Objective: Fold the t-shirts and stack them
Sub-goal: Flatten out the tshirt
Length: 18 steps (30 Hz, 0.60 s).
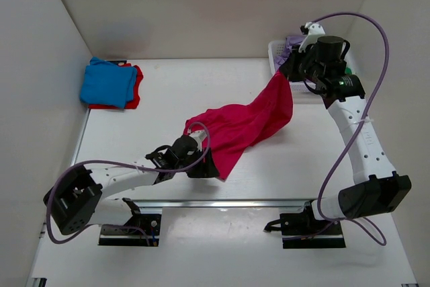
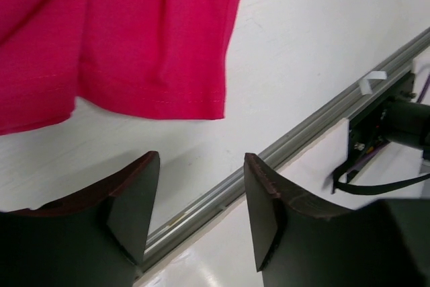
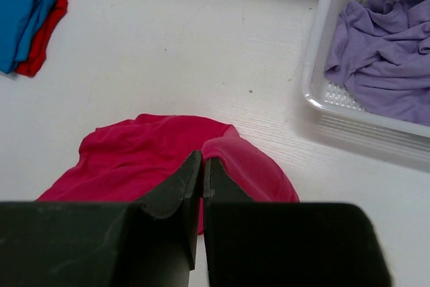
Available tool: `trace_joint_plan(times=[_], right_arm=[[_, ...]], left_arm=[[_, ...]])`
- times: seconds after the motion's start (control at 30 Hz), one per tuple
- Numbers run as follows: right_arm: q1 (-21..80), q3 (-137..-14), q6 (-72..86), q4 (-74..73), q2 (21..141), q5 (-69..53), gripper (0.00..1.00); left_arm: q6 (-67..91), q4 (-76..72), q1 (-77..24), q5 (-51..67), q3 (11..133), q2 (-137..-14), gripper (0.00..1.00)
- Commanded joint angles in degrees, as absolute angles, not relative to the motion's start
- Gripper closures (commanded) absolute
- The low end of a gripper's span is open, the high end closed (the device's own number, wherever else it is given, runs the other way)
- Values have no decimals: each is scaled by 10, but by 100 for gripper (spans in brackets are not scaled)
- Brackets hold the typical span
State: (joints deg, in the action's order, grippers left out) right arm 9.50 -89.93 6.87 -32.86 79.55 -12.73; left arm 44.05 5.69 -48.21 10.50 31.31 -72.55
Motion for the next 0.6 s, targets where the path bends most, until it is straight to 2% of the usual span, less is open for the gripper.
trace_joint_plan(times=[0.0,0.17,0.33,0.47,0.57], right_arm=[[102,-899,79,-288,791,-124,100],[105,-892,78,-280,787,-129,100],[99,-886,77,-280,783,-133,100],[97,-882,76,-278,784,-141,100],[93,-875,78,-275,783,-143,100]], left_arm=[[492,8,-499,105,320,-739,35],[533,-37,-525,100,331,-801,29],[558,-38,-540,45,339,-825,25],[559,-31,-525,22,354,-843,30],[549,-10,-533,26,393,-877,25]])
